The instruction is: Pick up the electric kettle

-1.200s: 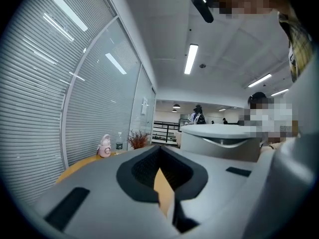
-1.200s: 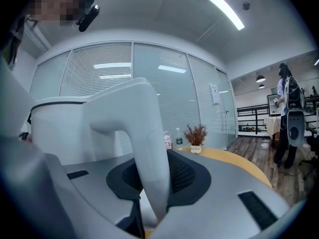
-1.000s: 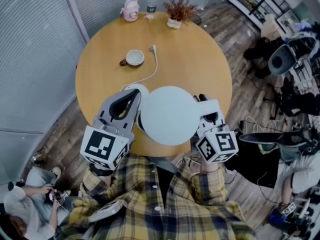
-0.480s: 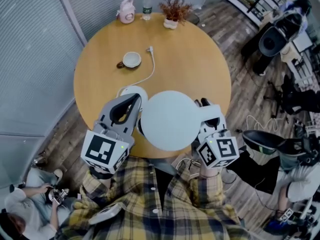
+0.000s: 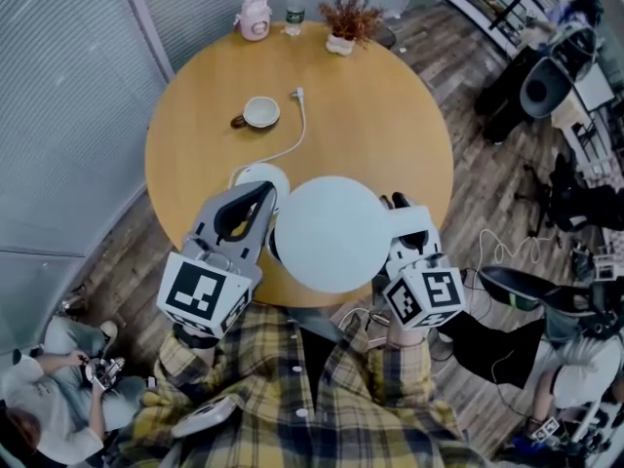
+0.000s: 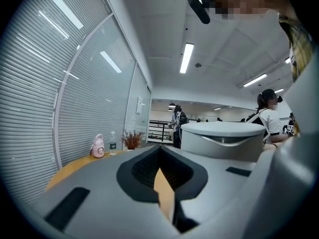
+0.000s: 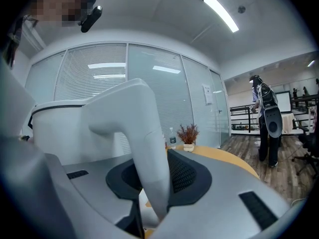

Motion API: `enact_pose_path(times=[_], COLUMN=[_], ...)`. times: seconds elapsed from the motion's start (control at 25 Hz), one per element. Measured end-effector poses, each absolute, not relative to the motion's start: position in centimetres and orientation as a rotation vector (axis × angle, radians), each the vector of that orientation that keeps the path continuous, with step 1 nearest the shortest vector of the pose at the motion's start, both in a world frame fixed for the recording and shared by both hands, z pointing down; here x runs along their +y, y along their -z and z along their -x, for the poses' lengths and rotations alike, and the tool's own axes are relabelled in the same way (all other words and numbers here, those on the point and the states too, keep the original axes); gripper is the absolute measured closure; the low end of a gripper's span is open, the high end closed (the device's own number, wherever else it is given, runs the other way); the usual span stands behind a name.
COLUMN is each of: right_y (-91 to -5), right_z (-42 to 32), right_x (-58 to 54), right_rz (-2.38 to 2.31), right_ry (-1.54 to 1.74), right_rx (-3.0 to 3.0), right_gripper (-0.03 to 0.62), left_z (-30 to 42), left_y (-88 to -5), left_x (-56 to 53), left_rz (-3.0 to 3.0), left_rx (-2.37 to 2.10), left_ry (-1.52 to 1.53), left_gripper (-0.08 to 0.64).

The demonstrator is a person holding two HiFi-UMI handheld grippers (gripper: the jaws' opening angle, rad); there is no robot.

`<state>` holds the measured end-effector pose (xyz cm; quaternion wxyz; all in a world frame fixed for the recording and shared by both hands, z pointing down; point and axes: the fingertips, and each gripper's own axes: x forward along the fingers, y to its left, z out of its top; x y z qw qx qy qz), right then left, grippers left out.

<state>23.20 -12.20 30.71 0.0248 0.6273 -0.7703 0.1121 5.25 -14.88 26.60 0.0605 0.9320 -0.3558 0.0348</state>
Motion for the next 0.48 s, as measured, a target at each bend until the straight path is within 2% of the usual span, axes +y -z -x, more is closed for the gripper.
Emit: enact_pose_path(times=[0.48], right_y=[-30.97], right_z=[-23.41], right_x=[-12.23], right_rz=[-1.94], right_ry=[-0.355], right_rx=[-2.375], right_gripper=[0.486], left_z=[-5.38], left_y=[-26.94], left_x=[-14.85], left_rz=[-2.815], left_rx=[-1.068], left_ry=[-0.106], left_gripper=[0.558])
